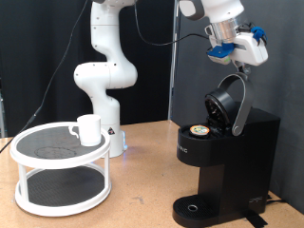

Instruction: Make a cup of coffee with the keurig machine

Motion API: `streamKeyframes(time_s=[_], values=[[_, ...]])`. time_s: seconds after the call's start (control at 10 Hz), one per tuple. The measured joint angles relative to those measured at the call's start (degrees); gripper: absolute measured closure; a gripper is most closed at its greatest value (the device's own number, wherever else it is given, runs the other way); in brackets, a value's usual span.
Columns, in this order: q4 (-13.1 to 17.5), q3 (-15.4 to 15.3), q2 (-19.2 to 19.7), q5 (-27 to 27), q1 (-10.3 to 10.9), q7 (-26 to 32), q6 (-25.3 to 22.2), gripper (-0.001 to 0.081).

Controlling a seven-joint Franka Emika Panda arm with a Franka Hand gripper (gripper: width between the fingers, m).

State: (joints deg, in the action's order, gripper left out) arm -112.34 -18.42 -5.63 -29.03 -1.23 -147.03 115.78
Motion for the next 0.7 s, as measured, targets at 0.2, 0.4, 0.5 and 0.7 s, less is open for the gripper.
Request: streamKeyframes(time_s=[0.2,0.4,0.5,0.7], values=[[0.02,0.21,-0.04,0.00,-0.26,0.25,-0.12,0.0806],[0.03,0.77,-0.44,0.00,-0.88,1.32,-0.81,0.0806],[0.07,1.25,-0.70,0.00,-1.18,2.20,-1.45,0.0806],[0.18,2.14,-1.19,0.00,-1.94,4.41,-2.91,0.0806]])
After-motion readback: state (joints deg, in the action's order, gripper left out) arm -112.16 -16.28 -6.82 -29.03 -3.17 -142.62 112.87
